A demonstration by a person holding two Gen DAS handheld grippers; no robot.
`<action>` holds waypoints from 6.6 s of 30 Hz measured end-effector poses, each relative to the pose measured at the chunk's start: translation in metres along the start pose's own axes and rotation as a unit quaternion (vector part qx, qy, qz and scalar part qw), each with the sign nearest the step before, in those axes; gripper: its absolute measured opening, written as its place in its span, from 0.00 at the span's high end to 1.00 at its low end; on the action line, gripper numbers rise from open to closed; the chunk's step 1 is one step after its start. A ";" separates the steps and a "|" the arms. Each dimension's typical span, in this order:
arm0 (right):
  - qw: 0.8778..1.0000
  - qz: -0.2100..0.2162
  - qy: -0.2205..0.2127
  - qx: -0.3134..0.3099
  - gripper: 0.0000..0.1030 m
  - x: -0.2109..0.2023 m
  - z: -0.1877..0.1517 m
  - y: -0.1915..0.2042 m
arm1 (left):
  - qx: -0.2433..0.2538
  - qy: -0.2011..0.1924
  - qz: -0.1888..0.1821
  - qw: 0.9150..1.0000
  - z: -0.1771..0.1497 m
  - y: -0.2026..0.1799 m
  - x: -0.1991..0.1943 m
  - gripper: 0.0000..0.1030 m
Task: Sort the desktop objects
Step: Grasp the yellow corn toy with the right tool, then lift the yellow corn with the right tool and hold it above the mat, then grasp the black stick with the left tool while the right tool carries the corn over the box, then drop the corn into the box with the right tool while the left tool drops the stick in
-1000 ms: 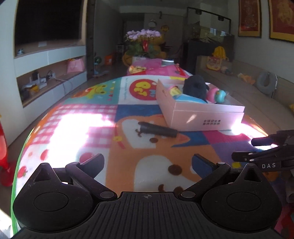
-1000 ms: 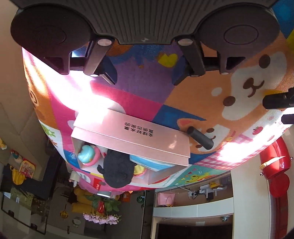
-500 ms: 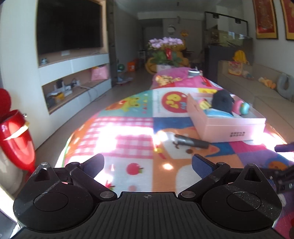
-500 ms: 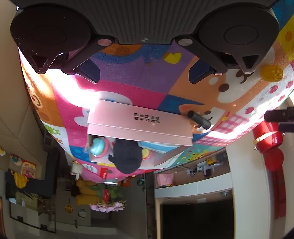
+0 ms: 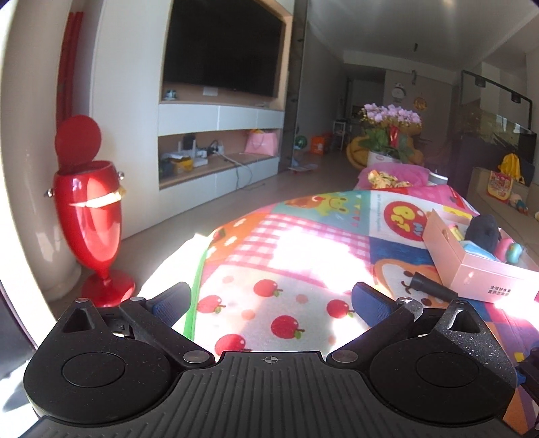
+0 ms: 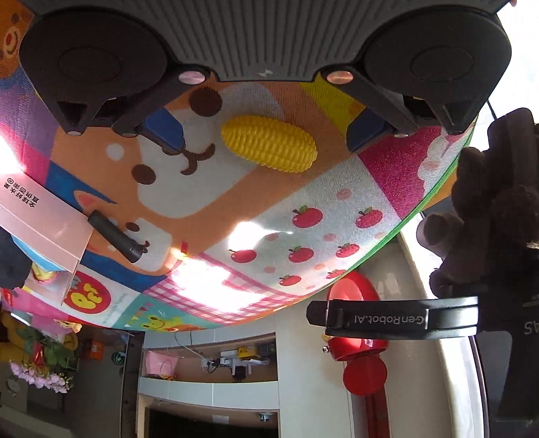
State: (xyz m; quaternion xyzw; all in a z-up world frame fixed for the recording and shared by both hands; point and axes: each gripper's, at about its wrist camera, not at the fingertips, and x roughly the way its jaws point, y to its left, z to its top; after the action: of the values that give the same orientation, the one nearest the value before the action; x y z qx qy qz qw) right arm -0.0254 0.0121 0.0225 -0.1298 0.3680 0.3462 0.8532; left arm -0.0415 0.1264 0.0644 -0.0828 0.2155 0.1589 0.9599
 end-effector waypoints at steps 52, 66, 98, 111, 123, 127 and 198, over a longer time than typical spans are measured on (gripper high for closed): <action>0.965 -0.185 -0.096 0.161 0.00 -0.057 -0.067 -0.162 | 0.232 0.093 -0.179 0.952 -0.043 -0.185 0.055 0.21; 0.956 -0.271 -0.042 0.100 0.00 -0.077 -0.084 -0.171 | 0.158 0.112 -0.209 0.958 -0.069 -0.165 0.014 0.08; 0.984 -0.050 -0.041 0.168 0.12 -0.060 -0.070 -0.193 | 0.142 0.124 -0.202 0.961 -0.072 -0.162 0.017 0.04; 0.979 0.026 -0.046 0.197 0.10 -0.050 -0.056 -0.179 | 0.141 0.124 -0.201 0.961 -0.072 -0.161 0.017 0.03; 0.979 -0.145 -0.064 0.129 0.06 -0.072 -0.063 -0.180 | 0.135 0.123 -0.203 0.962 -0.071 -0.159 0.016 0.03; 0.983 -0.131 -0.043 0.124 0.06 -0.059 -0.063 -0.186 | 0.133 0.122 -0.203 0.963 -0.071 -0.159 0.016 0.03; 0.948 -0.184 -0.196 0.172 0.35 -0.143 0.078 -0.279 | 0.151 -0.006 -0.176 0.973 0.064 -0.241 0.092 0.00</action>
State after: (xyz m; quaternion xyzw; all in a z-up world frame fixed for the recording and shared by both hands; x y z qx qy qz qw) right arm 0.1381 -0.2238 0.1699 0.0243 0.2173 0.1329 0.9667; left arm 0.1443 -0.0600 0.1023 0.0272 0.2133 -0.0467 0.9755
